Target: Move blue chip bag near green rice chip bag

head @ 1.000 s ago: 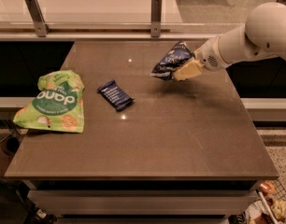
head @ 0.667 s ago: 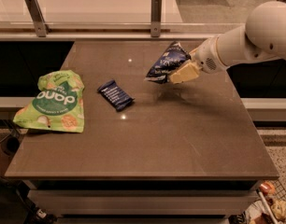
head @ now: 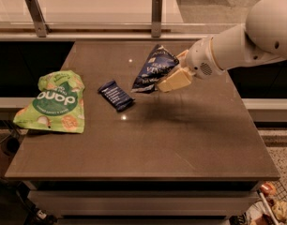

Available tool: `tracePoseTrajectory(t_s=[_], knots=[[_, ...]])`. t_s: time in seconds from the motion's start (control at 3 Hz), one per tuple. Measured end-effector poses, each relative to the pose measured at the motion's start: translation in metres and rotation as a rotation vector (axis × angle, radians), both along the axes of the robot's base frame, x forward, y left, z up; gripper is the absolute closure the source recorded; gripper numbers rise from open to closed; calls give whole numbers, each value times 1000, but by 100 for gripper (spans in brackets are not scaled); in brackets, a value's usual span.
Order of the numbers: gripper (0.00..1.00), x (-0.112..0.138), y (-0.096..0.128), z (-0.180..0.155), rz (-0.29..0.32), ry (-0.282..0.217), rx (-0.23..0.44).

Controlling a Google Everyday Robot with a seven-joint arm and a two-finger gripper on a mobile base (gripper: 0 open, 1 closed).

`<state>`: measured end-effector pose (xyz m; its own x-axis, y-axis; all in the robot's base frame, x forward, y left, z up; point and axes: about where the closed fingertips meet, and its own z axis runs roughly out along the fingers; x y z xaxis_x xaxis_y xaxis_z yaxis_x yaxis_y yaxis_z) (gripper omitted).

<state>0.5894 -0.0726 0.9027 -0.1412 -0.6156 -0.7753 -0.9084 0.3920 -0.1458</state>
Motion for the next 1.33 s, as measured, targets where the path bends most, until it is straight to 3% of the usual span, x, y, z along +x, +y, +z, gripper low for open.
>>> tracePoseTrajectory(t_s=[0.67,1.33], knots=[[100,-57,44,4,115,4,8],[100,-55,48,0,111,16,4]])
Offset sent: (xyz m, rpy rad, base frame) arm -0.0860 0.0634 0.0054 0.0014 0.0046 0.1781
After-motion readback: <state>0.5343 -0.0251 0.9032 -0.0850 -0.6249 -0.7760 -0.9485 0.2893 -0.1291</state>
